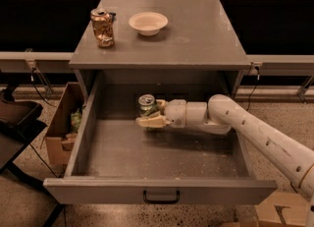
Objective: Place green can into top drawer
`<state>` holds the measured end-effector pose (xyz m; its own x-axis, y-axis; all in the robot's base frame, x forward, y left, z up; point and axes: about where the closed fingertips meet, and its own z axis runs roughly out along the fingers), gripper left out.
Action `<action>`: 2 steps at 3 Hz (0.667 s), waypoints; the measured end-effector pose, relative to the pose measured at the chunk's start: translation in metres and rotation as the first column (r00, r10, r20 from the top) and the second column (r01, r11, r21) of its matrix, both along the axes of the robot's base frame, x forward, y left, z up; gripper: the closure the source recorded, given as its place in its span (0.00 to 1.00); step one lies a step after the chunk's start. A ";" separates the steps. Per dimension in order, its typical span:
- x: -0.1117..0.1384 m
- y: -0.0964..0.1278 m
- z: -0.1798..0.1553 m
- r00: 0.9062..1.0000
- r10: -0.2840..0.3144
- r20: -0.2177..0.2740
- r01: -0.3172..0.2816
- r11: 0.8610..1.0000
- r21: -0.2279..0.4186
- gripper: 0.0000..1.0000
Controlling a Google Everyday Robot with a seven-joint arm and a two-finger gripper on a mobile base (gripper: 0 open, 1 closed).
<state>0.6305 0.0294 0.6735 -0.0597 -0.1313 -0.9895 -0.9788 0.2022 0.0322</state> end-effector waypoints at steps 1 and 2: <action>0.000 0.000 0.000 1.000 0.000 0.000 0.000 1.000 0.000 0.05; 0.000 0.000 0.000 1.000 0.000 0.000 0.000 1.000 0.000 0.00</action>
Offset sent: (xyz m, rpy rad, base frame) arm 0.0000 0.0000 0.0000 0.0000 0.0000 0.0000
